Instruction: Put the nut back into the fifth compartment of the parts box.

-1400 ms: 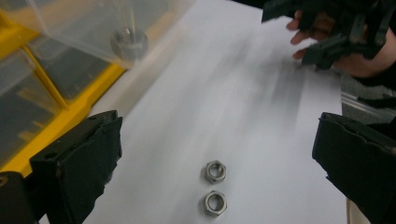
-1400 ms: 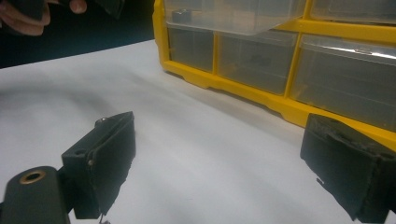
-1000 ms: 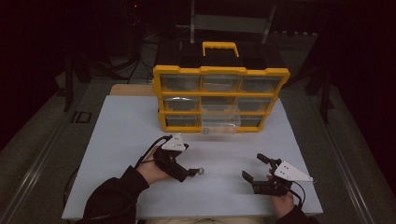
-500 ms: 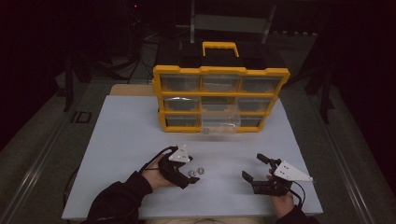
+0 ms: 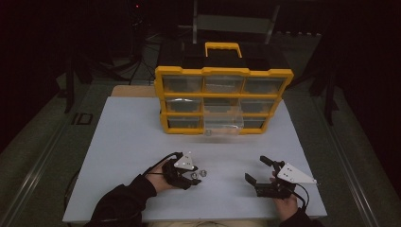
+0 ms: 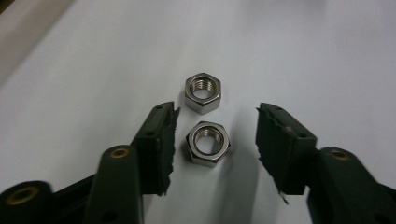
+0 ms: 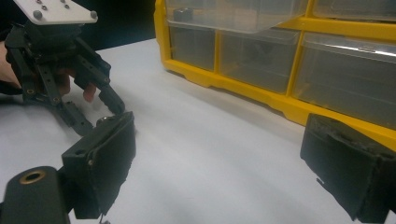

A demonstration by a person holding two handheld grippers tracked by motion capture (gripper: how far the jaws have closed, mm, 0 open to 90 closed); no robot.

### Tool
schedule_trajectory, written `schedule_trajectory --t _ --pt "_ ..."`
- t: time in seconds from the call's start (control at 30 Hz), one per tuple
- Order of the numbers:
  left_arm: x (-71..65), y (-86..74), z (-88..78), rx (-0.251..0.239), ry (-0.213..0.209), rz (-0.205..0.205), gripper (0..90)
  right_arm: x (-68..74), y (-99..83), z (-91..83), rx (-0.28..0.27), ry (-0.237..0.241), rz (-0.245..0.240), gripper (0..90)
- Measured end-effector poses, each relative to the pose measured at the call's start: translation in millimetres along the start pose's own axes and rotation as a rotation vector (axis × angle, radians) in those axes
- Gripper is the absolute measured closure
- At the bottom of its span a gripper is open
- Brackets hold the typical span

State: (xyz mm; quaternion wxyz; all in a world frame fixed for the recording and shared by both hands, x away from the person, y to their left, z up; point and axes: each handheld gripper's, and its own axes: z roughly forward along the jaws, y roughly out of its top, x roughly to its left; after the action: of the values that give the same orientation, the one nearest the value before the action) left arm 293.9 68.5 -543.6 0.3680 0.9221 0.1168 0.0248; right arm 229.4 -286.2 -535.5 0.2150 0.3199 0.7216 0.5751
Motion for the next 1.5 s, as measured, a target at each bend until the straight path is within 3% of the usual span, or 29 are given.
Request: schedule_trajectory --t 0.37,0.5,0.87,1.2,1.3,1.5 --pt "1.7 -2.6 2.6 0.018 0.011 0.021 57.9 0.1 0.0 -0.1 0.002 -0.001 0.000 10.7" --pt "1.2 -1.0 2.9 0.026 0.002 0.021 65.7 0.1 0.0 -0.2 0.001 -0.003 0.000 10.7" --pt "0.9 1.0 -3.1 0.026 0.000 0.021 68.6 -0.3 -0.1 -0.2 0.001 -0.003 0.001 10.7" --pt "9.7 17.9 -35.5 -0.025 0.029 0.009 68.7 -0.2 -0.1 -0.1 0.000 -0.003 0.000 10.7" --pt "15.3 26.9 -51.2 -0.074 0.032 -0.017 68.7 -0.1 -0.1 0.0 0.001 -0.003 0.001 10.7" --pt "21.2 43.6 -77.0 -0.131 0.061 -0.016 68.7 -0.4 -0.1 -0.1 0.000 -0.003 0.001 10.7"
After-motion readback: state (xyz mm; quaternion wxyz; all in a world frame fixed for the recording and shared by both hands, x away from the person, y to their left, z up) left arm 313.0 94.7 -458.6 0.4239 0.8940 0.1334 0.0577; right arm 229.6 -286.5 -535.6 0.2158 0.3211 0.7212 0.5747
